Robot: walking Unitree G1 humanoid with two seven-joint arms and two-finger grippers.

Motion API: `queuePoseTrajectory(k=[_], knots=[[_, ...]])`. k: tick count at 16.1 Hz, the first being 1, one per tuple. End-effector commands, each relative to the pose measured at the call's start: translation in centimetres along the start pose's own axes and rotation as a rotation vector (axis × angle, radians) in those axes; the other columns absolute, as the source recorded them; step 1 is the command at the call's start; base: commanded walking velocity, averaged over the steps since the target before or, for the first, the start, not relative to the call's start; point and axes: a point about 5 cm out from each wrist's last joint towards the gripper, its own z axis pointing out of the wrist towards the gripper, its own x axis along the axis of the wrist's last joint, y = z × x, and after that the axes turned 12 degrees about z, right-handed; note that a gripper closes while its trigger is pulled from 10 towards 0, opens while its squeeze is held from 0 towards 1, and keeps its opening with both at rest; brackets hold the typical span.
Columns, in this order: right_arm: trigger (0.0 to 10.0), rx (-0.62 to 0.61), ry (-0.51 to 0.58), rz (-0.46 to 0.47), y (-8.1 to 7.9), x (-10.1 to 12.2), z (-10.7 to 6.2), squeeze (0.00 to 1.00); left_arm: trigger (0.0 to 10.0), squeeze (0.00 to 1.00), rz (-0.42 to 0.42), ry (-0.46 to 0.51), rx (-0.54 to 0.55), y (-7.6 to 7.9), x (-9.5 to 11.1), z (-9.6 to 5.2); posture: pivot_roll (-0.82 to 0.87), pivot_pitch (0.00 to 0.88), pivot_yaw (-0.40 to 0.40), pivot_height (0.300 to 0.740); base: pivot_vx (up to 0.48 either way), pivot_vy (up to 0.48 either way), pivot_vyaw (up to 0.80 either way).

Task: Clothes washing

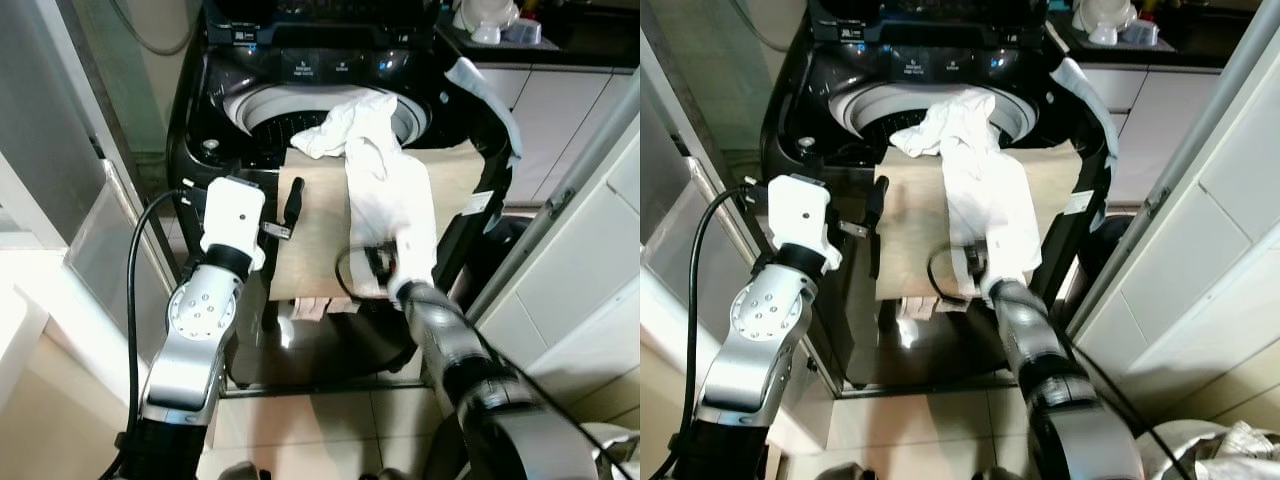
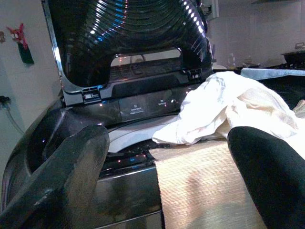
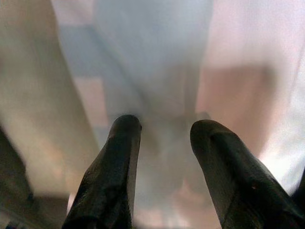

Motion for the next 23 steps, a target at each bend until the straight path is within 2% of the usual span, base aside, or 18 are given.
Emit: queuePoseTrajectory(k=[1, 2, 7, 8, 11, 14, 17, 18, 20, 22, 23], knots=[[10.0, 0.017, 0.063, -0.033, -0.6, 1.6, 0.6, 0.00, 10.0, 0.00, -0.005, 0.008, -0.007, 0.0, 0.3, 0.3, 0.07, 0.000, -0.010, 0.740, 0.000, 0.000, 0.00], [10.0, 0.027, 0.089, -0.040, -0.9, 2.4, 0.8, 0.00, 10.0, 0.00, -0.005, 0.009, -0.007, 0.0, 0.3, 0.3, 0.07, 0.000, -0.010, 0.740, 0.000, 0.000, 0.00], [10.0, 0.104, 0.310, -0.103, -3.4, 9.0, 2.1, 0.00, 10.0, 0.00, -0.009, 0.008, 0.005, 0.1, 0.3, 0.3, 0.07, 0.000, -0.020, 0.740, 0.000, 0.000, 0.00], [10.0, 0.107, 0.323, -0.107, -3.6, 9.4, 2.2, 0.00, 10.0, 0.00, -0.010, 0.009, 0.005, 0.1, 0.3, 0.4, 0.07, 0.000, -0.019, 0.740, 0.000, 0.000, 0.00], [10.0, 0.148, 0.491, -0.210, -5.5, 15.3, 2.4, 0.00, 10.0, 0.00, -0.016, 0.010, -0.003, 0.3, 0.3, 0.5, 0.07, 0.000, -0.012, 0.740, 0.000, 0.000, 0.00], [10.0, 0.136, 0.543, -0.300, -6.2, 19.0, 2.4, 0.00, 10.0, 0.00, -0.022, 0.011, -0.009, 0.7, 0.3, 0.6, 0.06, 0.000, -0.014, 0.740, 0.000, 0.000, 0.00], [10.0, 0.124, 0.614, -0.284, -6.5, 21.7, 2.0, 0.00, 10.0, 0.00, -0.024, 0.012, 0.002, 0.6, 0.3, 0.7, 0.07, 0.000, -0.030, 0.740, 0.000, 0.000, 0.00], [10.0, 0.121, 0.617, -0.274, -6.1, 21.1, 2.0, 0.00, 10.0, 0.00, -0.024, 0.009, 0.009, 0.6, 0.3, 0.6, 0.07, 0.000, -0.034, 0.740, 0.000, 0.000, 0.00], [10.0, 0.099, 0.576, -0.224, -4.6, 18.6, 2.2, 0.00, 10.0, 0.00, -0.026, 0.008, 0.013, 0.6, 0.3, 0.4, 0.06, 0.000, -0.036, 0.740, 0.000, 0.000, 0.00], [10.0, 0.125, 0.522, -0.162, -3.2, 13.5, 1.6, 0.00, 10.0, 0.00, -0.028, 0.004, 0.009, 0.5, 0.2, 0.2, 0.04, 0.000, -0.026, 0.740, 0.000, 0.000, 0.00], [10.0, 0.136, 0.518, -0.152, -3.1, 12.5, 1.4, 0.00, 10.0, 0.00, -0.029, 0.004, 0.007, 0.5, 0.2, 0.2, 0.04, 0.000, -0.024, 0.740, 0.000, 0.000, 0.00]])
